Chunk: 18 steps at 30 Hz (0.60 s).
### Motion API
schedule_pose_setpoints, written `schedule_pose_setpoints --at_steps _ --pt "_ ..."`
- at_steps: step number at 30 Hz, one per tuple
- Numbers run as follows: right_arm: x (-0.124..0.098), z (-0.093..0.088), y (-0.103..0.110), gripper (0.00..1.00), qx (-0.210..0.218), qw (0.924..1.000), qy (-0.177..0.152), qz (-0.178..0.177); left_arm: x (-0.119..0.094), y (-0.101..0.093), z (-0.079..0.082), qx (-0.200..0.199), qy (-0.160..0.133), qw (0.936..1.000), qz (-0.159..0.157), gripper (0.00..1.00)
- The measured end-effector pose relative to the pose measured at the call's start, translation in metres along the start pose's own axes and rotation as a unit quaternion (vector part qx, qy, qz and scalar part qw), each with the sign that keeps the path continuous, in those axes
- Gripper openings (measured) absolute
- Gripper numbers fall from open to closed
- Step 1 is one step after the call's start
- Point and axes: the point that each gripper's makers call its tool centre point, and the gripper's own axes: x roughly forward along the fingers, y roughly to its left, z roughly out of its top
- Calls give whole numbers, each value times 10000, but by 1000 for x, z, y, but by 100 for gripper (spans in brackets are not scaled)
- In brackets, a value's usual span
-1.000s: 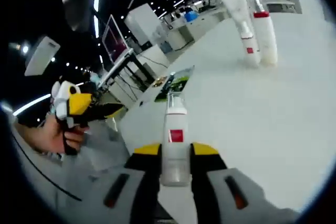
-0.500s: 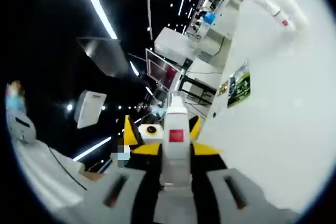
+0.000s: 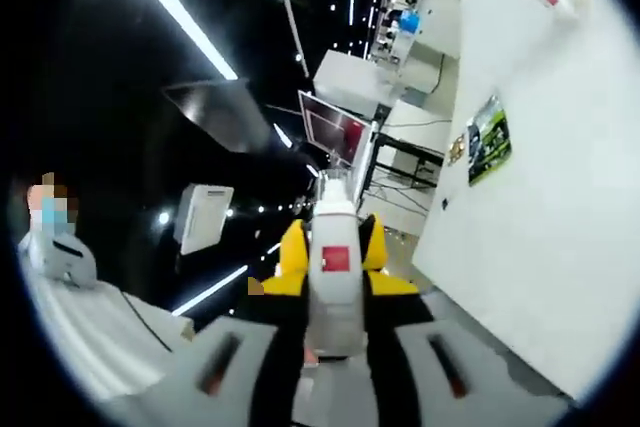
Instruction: Arrange the skincare products in the storage area until every visible bottle or jar stands upright without overlapping.
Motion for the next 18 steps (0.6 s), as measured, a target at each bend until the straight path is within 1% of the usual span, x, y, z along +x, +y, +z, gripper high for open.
schedule_pose_setpoints --at_steps 2,3,4,6,8,9,10,11,12,13,14,15,16,17,18 --pt "-4 1 -8 25 -427 9987 101 -259 0 5 -3 139 92 9997 149 23" --pt "-5 1 -9 25 -524 9981 141 -285 0 7 -4 259 134 9994 195 23" --pt "-8 0 -13 27 -681 9963 254 -450 0 10 -6 445 214 9983 323 23" --pt "-14 0 -15 27 -843 9942 396 -547 -1 20 -9 780 350 9944 628 22" --pt "-18 2 -17 30 -968 9925 387 -633 -1 23 -11 923 422 9917 791 22" --pt "-20 3 -17 33 -1020 9918 393 -661 -2 26 -12 993 463 9901 877 22" --pt "-27 8 -20 37 -1185 9887 428 -816 -2 28 -13 1063 504 9884 963 22" --pt "-30 12 -20 39 -1314 9865 403 -888 -2 32 -18 1164 646 9849 1110 22" --pt "-32 17 -19 39 -1388 9853 329 -939 -2 34 -20 1273 728 9820 1189 22" --pt "-33 24 -21 39 -1448 9832 240 -1088 -1 35 -23 1312 794 9807 1210 22" --pt "-32 26 -20 39 -1560 9807 238 -1154 0 35 -24 1309 815 9806 1208 22" --pt "-30 29 -20 39 -1672 9781 235 -1219 0 40 -29 1377 967 9768 1326 22" --pt "-27 29 -20 39 -1715 9766 270 -1270 -1 42 -33 1434 1091 9739 1378 22" --pt "-24 30 -21 39 -1786 9745 284 -1329 0 44 -36 1466 1182 9717 1423 22" --pt "-17 28 -22 39 -1892 9704 365 -1458 1 43 -43 1549 1362 9683 1410 22"
